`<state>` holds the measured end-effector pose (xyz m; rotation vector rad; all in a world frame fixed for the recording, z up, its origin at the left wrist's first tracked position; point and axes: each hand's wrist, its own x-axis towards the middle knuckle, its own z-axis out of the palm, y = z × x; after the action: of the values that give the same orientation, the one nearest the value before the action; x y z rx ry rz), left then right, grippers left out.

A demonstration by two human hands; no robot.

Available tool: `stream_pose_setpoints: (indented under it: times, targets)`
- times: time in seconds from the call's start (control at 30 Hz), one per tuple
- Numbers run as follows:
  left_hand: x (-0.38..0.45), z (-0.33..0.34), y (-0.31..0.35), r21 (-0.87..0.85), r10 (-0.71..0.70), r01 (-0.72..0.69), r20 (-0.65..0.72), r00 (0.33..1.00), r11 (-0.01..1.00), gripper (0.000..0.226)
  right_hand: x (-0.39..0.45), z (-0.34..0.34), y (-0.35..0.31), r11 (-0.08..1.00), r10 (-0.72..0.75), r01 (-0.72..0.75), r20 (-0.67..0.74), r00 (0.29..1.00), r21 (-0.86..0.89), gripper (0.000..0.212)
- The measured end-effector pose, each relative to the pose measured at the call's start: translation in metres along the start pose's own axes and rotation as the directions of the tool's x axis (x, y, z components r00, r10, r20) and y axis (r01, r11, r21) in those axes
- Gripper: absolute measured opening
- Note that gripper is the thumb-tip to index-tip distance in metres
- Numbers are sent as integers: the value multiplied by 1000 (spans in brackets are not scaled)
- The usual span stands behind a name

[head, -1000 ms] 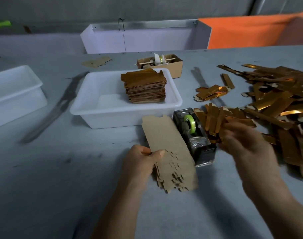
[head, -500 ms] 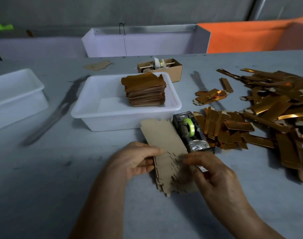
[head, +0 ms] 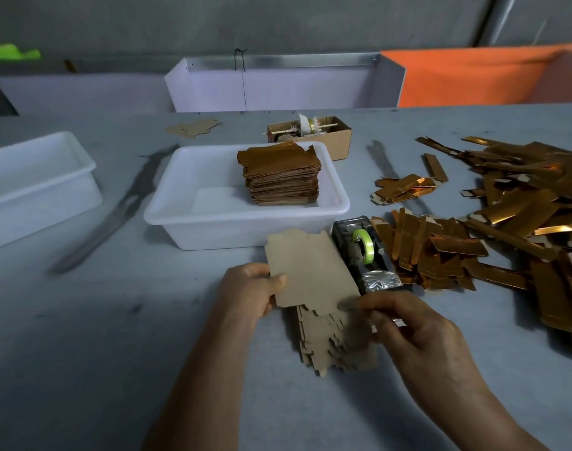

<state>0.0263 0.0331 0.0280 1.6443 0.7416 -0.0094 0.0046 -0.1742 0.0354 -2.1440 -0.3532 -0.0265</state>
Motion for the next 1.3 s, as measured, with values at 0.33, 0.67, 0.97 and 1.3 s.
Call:
stream_pose_setpoints:
  times: [0.33,0.67,0.97,1.3]
  targets:
    - [-55,-30,16,-152,262,-226,296,918,962,17,8,-3,-23,822,255,-268,96,962,503,50]
    - [-71,8,27,-194,291,-248,236,927,949,35,14,-3,-31,654,278,-326,184,943,683,28]
    - [-67,23,27,-211,245,-209,163,956,955,19,18,-8,-28,742,262,-271,107,959,613,7]
    - [-66,28,25,-204,243,-210,155,958,956,15,19,-9,-23,896,208,-182,-20,978,406,7]
